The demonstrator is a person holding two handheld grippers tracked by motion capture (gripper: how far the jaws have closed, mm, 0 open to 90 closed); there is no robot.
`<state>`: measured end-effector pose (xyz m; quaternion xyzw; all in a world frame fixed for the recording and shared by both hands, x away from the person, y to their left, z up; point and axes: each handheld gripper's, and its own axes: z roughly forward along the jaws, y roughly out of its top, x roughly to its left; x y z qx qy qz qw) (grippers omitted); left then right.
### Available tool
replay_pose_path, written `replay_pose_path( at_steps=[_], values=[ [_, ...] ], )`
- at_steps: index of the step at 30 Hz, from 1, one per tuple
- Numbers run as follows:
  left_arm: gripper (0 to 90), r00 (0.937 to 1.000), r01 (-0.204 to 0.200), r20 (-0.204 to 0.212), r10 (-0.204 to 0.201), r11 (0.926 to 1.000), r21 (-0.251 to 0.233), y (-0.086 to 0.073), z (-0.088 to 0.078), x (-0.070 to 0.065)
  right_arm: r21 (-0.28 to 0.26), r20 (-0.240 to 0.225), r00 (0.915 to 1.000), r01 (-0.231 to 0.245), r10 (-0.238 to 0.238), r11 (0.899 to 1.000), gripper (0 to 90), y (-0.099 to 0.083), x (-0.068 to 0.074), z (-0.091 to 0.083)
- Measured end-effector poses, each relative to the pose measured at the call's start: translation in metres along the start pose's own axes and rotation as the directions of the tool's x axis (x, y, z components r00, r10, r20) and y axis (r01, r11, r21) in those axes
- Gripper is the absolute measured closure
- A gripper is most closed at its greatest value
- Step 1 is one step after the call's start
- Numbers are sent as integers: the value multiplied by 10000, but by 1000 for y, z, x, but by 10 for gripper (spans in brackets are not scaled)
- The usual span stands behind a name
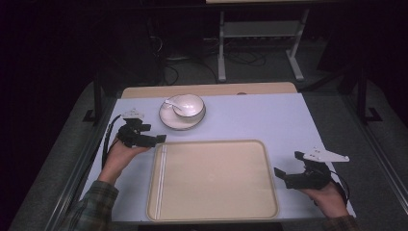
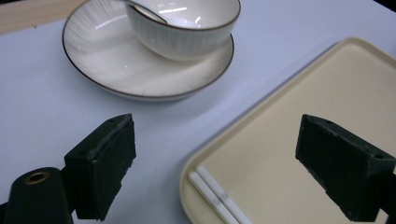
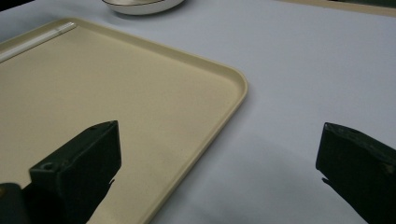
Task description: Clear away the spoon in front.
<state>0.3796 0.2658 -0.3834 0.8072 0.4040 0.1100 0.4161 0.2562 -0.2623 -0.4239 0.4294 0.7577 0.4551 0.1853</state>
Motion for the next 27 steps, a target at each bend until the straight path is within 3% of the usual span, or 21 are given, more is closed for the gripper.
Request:
replay_pose_path(
  at_steps=[8, 18, 24, 27],
  values=[
    [114, 10000, 59, -59, -62, 9991, -419, 25, 6, 17, -11, -8, 10000, -1, 1, 10000, 0, 0, -1, 0],
    [121, 9999, 10, -142, -17, 9986, -529, 56, 18, 29, 30, 9, 10000, 40, -40, 10000, 0, 0, -1, 0],
    [167, 9998, 151, -82, -156, 9987, -492, 68, 28, 34, 25, 25, 10000, 22, -22, 10000, 0, -1, -1, -1],
    [184, 9998, 98, -154, -102, 9997, -237, 72, 36, 36, 35, 21, 10000, 41, -41, 10000, 0, -1, -1, -1]
  ],
)
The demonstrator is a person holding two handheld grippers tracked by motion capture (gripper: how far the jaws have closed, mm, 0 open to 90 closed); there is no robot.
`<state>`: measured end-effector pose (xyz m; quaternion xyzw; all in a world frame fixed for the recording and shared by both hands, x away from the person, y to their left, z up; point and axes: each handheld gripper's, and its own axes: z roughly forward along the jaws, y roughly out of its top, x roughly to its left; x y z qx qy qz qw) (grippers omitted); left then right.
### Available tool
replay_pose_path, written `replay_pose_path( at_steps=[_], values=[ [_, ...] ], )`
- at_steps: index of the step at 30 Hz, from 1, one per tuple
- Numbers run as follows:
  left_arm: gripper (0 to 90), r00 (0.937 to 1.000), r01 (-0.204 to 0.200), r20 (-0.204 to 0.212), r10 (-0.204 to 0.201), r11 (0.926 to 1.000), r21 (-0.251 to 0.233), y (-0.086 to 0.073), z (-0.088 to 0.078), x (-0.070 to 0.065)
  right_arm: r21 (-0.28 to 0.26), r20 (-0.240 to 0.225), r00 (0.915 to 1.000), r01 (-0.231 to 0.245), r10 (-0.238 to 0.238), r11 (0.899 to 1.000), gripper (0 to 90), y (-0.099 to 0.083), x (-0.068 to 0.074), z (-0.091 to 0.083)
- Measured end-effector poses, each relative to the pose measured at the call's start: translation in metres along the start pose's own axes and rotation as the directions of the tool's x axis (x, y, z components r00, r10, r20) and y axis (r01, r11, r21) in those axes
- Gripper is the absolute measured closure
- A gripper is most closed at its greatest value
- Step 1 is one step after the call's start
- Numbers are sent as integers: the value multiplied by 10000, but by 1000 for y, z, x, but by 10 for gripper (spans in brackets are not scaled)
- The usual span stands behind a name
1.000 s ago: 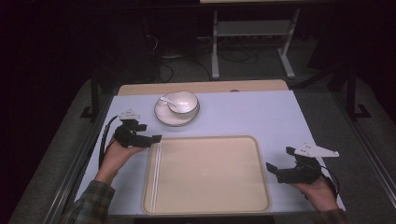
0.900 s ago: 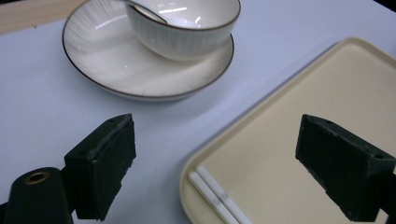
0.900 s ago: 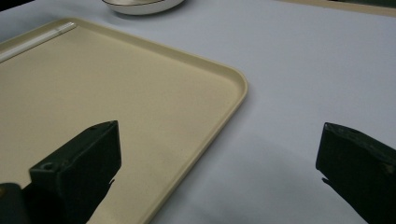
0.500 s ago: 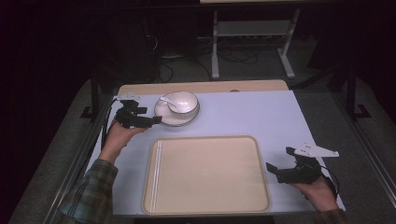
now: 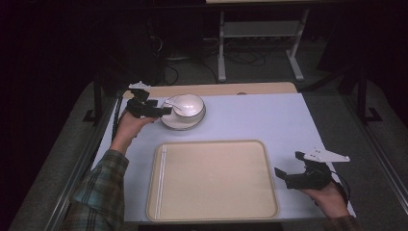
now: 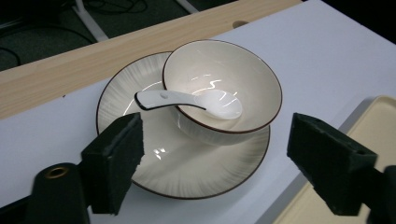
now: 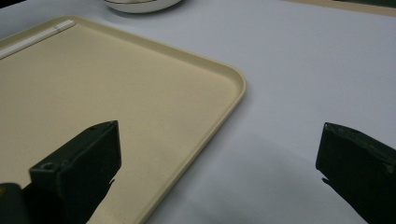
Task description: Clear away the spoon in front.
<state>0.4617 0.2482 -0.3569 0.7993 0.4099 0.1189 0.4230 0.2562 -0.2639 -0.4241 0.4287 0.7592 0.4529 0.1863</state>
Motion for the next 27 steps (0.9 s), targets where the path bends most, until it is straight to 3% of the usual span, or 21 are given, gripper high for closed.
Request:
replay_pose_path(
  at_steps=[9, 12, 14, 17, 20, 24, 27],
  values=[
    [337, 9997, 127, -231, -125, 9999, 90, 9, 17, 7, -33, -3, 10000, 26, -26, 10000, 0, 0, -1, -1],
    [354, 9994, 152, -322, -150, 9999, 59, 11, 19, 9, -44, -4, 10000, 19, -19, 10000, 0, -1, -1, -2],
    [371, 9986, 375, -379, -379, 9992, -110, 12, 22, 14, -44, -6, 10000, 23, -23, 10000, 0, -1, -1, -2],
    [385, 9977, 553, -400, -547, 9984, 126, 12, 27, 20, -40, -2, 10000, 22, -22, 10000, 0, -1, -1, -2],
    [388, 9966, 767, -301, -767, 9971, -3, 14, 29, 23, -39, -2, 10000, 16, -16, 10000, 0, -1, -1, -2],
    [402, 9964, 771, -346, -774, 9970, -86, 20, 32, 25, -27, 4, 10000, 13, -13, 10000, 0, -1, -2, -2],
    [423, 9947, 996, -276, -993, 9950, 95, 22, 37, 30, -34, 11, 10000, 6, -6, 10000, 0, -1, -2, -2]
  ],
)
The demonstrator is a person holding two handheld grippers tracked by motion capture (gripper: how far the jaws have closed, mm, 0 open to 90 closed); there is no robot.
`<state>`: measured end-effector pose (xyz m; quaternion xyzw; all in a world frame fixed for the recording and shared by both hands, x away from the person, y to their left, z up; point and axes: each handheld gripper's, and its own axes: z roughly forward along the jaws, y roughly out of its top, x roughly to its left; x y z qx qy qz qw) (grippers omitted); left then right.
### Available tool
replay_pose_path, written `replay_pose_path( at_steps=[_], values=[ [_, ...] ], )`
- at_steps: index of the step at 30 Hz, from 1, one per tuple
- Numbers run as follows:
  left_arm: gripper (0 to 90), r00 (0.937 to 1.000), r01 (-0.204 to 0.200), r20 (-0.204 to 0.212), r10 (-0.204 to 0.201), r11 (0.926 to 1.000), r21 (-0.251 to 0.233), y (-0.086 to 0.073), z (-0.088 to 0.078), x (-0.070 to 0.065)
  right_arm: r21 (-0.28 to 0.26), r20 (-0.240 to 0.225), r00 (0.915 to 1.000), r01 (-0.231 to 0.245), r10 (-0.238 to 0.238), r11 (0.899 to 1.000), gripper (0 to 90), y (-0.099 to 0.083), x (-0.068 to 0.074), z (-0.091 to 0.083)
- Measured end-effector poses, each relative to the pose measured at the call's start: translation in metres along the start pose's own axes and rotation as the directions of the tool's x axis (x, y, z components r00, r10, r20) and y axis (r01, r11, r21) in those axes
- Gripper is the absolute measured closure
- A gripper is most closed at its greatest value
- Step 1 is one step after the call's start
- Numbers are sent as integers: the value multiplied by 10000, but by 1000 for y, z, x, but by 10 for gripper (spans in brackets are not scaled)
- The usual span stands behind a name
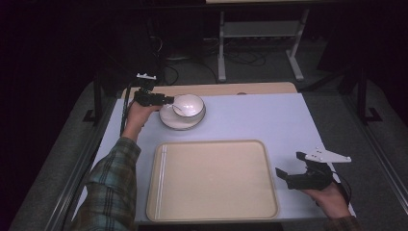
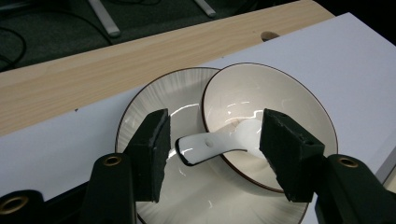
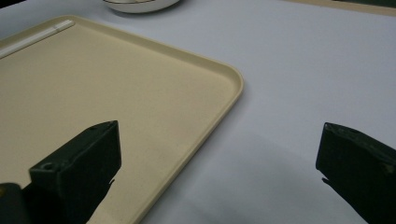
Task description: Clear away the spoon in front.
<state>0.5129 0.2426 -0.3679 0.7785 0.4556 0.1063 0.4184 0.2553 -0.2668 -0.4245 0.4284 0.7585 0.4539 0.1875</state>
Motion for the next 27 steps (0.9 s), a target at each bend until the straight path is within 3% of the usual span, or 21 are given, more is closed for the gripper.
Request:
replay_pose_path(
  at_steps=[11, 27],
  values=[
    [530, 9991, 329, 255, -341, 9984, 470, -5, 12, 8, -16, 14, 10000, -36, 36, 10000, 0, -1, -1, -1],
    [650, 9993, -37, 375, 8, 9969, 783, -10, 10, 6, -8, 10, 10000, -32, 32, 10000, 0, -1, -1, -1]
  ],
)
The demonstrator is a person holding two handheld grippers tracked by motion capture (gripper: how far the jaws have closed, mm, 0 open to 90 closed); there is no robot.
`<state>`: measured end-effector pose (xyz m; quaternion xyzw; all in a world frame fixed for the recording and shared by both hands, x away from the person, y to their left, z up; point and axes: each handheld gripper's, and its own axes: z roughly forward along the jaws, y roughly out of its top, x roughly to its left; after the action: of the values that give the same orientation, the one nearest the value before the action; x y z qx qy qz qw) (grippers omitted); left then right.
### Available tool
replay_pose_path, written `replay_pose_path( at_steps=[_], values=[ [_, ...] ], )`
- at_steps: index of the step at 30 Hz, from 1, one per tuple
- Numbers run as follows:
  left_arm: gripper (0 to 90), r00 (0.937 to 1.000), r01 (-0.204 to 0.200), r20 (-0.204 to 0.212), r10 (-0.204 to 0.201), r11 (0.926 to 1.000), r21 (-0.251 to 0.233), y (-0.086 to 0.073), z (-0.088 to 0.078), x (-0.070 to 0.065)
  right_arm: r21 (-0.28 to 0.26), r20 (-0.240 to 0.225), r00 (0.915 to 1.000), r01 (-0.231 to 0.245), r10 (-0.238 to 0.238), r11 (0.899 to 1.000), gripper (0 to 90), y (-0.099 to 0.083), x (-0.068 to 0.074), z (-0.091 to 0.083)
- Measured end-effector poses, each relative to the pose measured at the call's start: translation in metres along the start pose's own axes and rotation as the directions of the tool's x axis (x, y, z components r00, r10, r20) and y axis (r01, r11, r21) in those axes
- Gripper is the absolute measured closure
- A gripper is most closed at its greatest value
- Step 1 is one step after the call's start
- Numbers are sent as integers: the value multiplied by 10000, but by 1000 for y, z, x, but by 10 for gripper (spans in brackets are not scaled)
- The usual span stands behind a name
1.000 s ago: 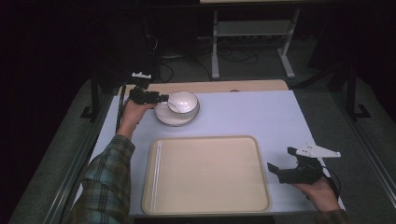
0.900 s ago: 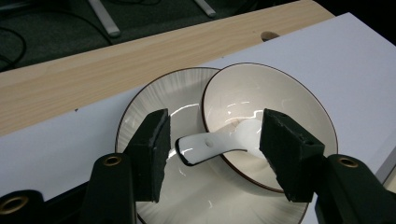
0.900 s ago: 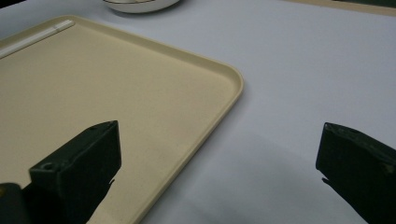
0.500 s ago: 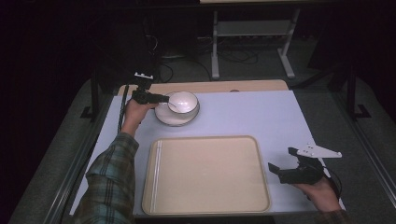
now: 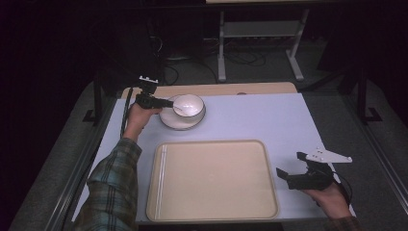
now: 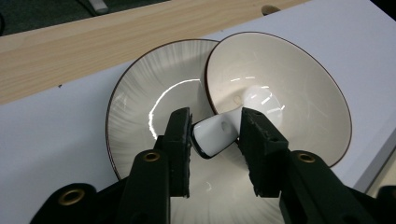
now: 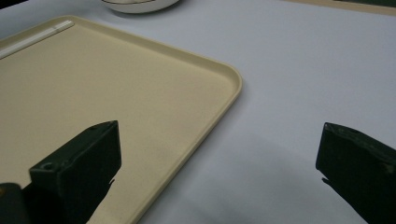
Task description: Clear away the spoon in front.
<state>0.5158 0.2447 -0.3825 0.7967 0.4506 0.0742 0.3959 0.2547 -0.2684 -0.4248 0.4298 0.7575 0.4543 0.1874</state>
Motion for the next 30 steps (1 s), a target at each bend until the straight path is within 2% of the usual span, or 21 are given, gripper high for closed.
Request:
replay_pose_path(
  at_steps=[9, 13, 21, 22, 24, 30],
  values=[
    [717, 9987, -437, 267, 438, 9990, -39, -6, -8, -6, 14, -22, 10000, 28, -28, 10000, 0, 0, 1, 0],
    [758, 9973, -687, 236, 692, 9974, -203, -10, -11, -9, 15, -20, 10000, 24, -24, 10000, 0, 0, 1, 0],
    [803, 9951, -692, 668, 728, 9961, -544, -18, -16, -10, 24, -29, 10000, 33, -33, 10000, 0, 0, 2, 0],
    [818, 9928, -677, 945, 735, 9957, -626, -19, -17, -10, 18, -35, 10000, 38, -38, 10000, 0, 0, 2, 0],
    [839, 9900, -569, 1248, 664, 9954, -775, -21, -19, -10, 20, -33, 10000, 37, -37, 10000, 0, 0, 2, 0],
    [860, 9884, -564, 1361, 667, 9954, -778, -21, -21, -11, 21, -26, 10000, 41, -41, 10000, 0, 0, 2, 0]
  ],
)
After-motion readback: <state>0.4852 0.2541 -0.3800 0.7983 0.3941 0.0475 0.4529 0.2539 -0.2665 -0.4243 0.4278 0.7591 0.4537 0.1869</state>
